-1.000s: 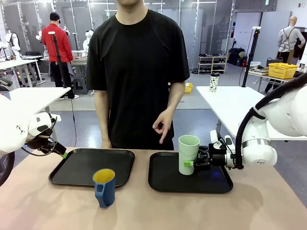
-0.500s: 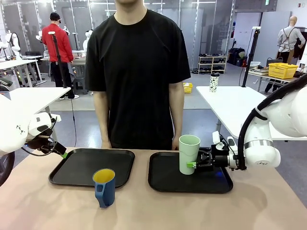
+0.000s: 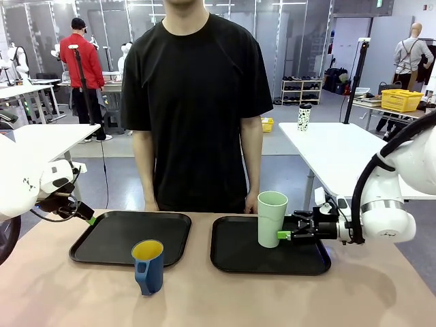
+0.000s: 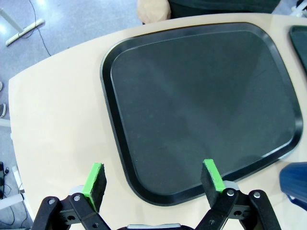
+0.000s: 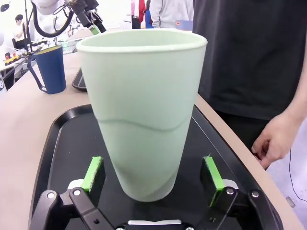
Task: Sort and store the cups by type.
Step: Place the picked Reusable plastic cup into the Flat Tray indicated by the person.
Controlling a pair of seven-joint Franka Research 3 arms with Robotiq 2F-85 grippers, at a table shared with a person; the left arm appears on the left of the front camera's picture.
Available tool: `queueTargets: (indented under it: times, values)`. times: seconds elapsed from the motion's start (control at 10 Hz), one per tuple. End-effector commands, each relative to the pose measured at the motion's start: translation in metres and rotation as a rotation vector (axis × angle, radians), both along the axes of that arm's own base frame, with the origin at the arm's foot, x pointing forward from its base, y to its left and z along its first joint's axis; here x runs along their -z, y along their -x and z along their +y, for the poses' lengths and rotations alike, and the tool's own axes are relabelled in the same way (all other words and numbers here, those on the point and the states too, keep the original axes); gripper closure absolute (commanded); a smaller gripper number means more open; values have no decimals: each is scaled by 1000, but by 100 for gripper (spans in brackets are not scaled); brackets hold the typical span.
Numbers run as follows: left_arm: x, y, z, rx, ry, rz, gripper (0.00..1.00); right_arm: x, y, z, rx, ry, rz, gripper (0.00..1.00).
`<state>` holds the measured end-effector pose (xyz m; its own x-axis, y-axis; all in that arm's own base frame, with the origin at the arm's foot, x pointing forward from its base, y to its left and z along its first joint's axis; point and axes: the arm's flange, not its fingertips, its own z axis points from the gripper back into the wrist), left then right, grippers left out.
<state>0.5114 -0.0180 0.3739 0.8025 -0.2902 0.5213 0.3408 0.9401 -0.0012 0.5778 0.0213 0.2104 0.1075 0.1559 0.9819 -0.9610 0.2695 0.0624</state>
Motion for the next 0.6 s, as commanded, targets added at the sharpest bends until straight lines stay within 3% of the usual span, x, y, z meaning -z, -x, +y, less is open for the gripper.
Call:
queueTargets:
  times: [0.0, 0.5]
  values:
    - [-3, 2, 0, 4, 1, -8, 0, -10, 13, -14, 9, 7, 32, 0]
    - [-3, 2, 0, 4, 1, -8, 0, -34, 43, -60, 81, 121, 57, 0]
